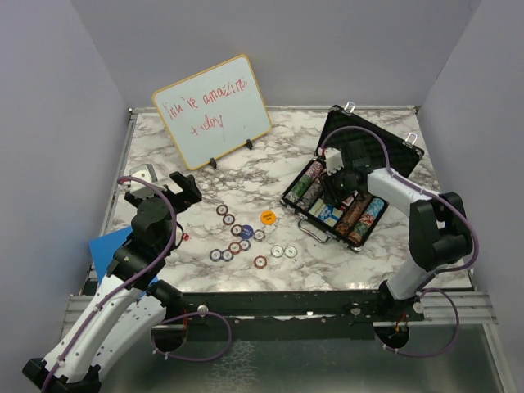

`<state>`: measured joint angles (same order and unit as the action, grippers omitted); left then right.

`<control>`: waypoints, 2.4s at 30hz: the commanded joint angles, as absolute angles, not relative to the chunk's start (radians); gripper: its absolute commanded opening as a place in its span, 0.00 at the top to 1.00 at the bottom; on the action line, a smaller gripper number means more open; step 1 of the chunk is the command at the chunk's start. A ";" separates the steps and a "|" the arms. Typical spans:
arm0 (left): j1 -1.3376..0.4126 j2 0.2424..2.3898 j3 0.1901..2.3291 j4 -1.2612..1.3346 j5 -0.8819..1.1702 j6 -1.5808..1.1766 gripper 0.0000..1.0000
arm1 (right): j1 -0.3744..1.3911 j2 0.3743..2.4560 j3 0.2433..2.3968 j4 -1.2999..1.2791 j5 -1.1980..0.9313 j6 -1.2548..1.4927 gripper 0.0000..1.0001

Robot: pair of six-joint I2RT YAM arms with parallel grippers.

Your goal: Pack up texas hold em set

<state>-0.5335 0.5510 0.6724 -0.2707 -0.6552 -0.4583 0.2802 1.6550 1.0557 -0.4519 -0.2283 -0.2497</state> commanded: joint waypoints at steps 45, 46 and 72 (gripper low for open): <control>-0.535 0.547 0.666 -0.273 -0.651 -0.445 0.01 | 0.220 1.677 1.207 -0.508 -0.279 -0.137 0.24; -0.535 0.547 0.666 -0.273 -0.651 -0.445 0.01 | 0.219 1.666 1.209 -0.512 -0.286 -0.139 0.24; -0.535 0.584 0.666 -0.261 -0.621 -0.469 0.01 | 0.220 1.501 0.933 -0.426 -0.065 0.442 0.68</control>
